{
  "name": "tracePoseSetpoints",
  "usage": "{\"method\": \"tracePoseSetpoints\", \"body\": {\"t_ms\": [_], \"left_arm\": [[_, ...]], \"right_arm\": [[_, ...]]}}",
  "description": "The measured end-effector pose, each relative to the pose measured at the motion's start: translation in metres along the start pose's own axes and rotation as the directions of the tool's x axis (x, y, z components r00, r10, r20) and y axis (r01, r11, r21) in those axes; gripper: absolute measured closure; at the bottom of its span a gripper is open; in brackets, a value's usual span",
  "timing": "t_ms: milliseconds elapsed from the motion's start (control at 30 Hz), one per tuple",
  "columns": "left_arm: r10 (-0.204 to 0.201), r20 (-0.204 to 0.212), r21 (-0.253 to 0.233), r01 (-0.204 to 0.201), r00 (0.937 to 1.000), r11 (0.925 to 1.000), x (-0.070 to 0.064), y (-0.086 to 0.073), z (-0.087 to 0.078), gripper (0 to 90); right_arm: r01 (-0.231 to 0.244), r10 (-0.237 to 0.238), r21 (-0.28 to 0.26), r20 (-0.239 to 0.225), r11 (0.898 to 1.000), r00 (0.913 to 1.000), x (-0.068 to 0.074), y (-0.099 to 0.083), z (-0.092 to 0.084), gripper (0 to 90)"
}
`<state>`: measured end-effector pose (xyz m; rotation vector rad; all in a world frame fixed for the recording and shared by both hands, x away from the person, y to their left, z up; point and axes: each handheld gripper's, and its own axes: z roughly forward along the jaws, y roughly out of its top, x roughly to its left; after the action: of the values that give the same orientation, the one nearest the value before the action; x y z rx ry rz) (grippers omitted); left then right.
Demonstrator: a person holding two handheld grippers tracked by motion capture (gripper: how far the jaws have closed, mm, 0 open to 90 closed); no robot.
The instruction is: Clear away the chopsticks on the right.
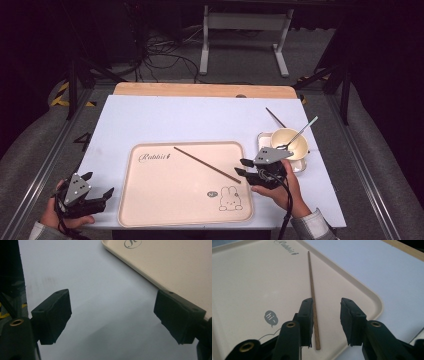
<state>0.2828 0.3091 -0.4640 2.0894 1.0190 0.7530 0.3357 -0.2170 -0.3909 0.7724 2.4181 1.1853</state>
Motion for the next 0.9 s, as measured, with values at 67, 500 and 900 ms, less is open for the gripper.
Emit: {"method": "tracePoseSetpoints", "body": {"t_ms": [67, 500, 900], "left_arm": [[0.000, -0.001, 0.002, 0.000, 1.0000, 1.0000, 0.000, 0.000, 0.000, 15.4], [0.006, 0.000, 0.000, -0.006, 1.0000, 1.0000, 0.001, 0.002, 0.001, 15.2], [0.017, -0.005, 0.003, -0.017, 0.9999, 0.9999, 0.002, 0.001, 0.000, 14.9]], "right_arm": [[0.000, 0.000, -0.013, 0.009, 1.000, 1.0000, -0.001, 0.001, -0.005, 61.9], [-0.032, 0.040, -0.078, 0.104, 0.996, 0.9937, -0.022, 0.000, -0.043, 60.1], [-0.072, 0.099, -0.139, 0.194, 0.988, 0.9760, -0.038, -0.004, -0.076, 57.9]]}}
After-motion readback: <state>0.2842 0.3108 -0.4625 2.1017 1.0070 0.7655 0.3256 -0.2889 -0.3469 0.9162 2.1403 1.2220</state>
